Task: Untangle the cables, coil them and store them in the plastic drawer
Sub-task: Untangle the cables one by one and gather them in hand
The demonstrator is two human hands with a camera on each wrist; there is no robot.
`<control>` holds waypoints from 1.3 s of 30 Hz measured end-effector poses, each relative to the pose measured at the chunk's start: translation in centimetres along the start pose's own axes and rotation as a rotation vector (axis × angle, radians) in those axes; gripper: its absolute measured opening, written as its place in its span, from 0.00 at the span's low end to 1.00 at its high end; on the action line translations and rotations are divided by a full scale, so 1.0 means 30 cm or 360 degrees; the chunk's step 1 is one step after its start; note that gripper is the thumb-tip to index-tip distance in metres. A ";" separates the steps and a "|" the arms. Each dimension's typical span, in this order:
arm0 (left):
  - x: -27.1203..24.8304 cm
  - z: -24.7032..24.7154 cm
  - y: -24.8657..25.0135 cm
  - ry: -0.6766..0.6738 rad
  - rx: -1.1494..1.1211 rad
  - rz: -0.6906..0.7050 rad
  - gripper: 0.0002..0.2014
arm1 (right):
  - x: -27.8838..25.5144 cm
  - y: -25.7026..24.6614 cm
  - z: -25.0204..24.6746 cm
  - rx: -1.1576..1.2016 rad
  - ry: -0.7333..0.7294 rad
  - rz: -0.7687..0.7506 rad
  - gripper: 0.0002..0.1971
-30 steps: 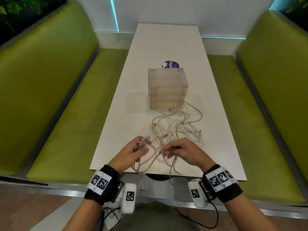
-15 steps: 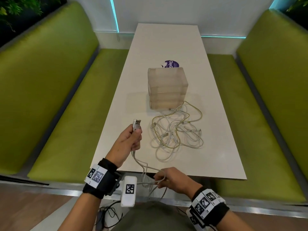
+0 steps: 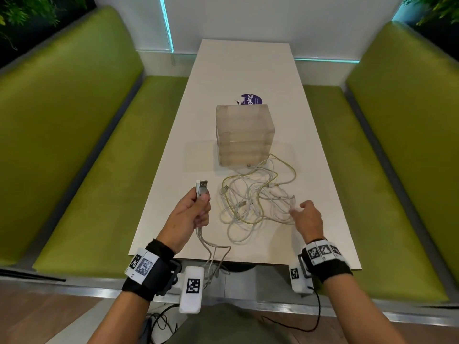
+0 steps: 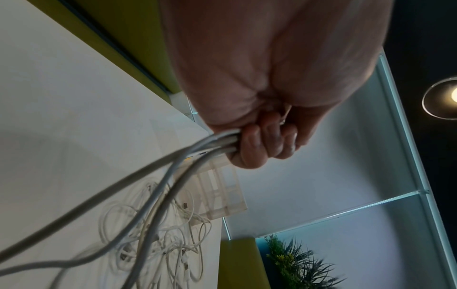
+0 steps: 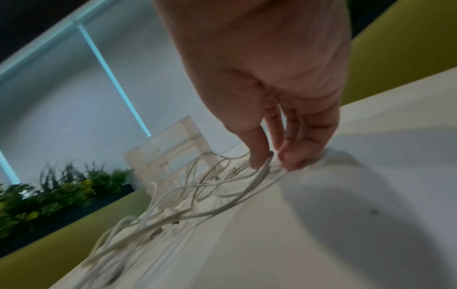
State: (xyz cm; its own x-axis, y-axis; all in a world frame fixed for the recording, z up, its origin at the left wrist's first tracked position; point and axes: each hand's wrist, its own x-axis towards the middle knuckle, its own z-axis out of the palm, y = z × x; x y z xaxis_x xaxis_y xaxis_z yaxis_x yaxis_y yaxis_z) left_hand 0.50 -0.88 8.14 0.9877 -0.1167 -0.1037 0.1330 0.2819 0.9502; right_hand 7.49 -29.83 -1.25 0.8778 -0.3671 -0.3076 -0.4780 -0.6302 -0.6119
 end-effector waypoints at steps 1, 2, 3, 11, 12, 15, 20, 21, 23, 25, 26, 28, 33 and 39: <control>0.001 0.001 0.000 -0.0006 0.0002 -0.0001 0.08 | 0.014 0.003 -0.007 0.0005 -0.0054 0.0026 0.17; 0.003 0.002 -0.001 -0.0012 0.0000 0.0002 0.08 | 0.027 0.005 -0.010 0.0021 -0.0072 0.0003 0.15; 0.005 0.001 -0.002 -0.0015 -0.0002 0.0008 0.09 | 0.035 0.006 -0.014 0.0060 -0.0067 -0.0043 0.13; 0.025 0.012 -0.021 0.0049 0.0088 -0.0050 0.10 | -0.047 -0.089 -0.059 0.0848 -0.0241 -0.0193 0.14; 0.027 0.017 -0.022 0.0049 0.0109 -0.0054 0.10 | -0.052 -0.099 -0.063 0.0903 -0.0248 -0.0170 0.14; 0.031 0.025 -0.028 0.0036 0.0147 -0.0050 0.10 | -0.060 -0.119 -0.073 0.0923 -0.0254 -0.0184 0.13; 0.033 0.030 -0.030 0.0057 0.0162 -0.0030 0.09 | -0.067 -0.131 -0.083 0.0347 0.0083 -0.0249 0.12; 0.033 0.032 -0.030 0.0063 0.0161 -0.0033 0.09 | -0.070 -0.134 -0.088 0.0288 0.0158 -0.0274 0.12; 0.032 0.035 -0.031 0.0064 0.0158 -0.0037 0.09 | -0.073 -0.140 -0.097 0.0343 0.0234 -0.0394 0.11; 0.030 0.035 -0.033 0.0067 0.0161 -0.0033 0.09 | -0.078 -0.149 -0.104 0.0515 0.0175 -0.0524 0.10; 0.029 0.035 -0.035 0.0079 0.0170 -0.0027 0.09 | -0.084 -0.153 -0.108 0.0585 0.0111 -0.0572 0.10; 0.031 0.039 -0.038 0.0140 0.0170 -0.0008 0.10 | -0.105 -0.163 -0.113 0.0714 -0.0056 -0.0670 0.07; 0.066 0.085 -0.039 0.0225 0.0021 -0.0001 0.10 | -0.233 -0.236 -0.075 0.0940 -0.0605 -0.0918 0.04; 0.082 0.129 -0.028 0.0164 -0.0180 -0.0014 0.09 | -0.344 -0.296 0.022 0.0778 -0.0832 -0.1018 0.05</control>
State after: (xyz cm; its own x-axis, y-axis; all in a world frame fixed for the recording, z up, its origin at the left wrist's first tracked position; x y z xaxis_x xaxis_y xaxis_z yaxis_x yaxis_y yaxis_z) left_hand 2.52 -5.11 8.22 0.9889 -0.0229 -0.1471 0.1444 0.3874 0.9105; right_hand 2.69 -19.99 6.87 0.9274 0.3732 -0.0238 0.0581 -0.2068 -0.9767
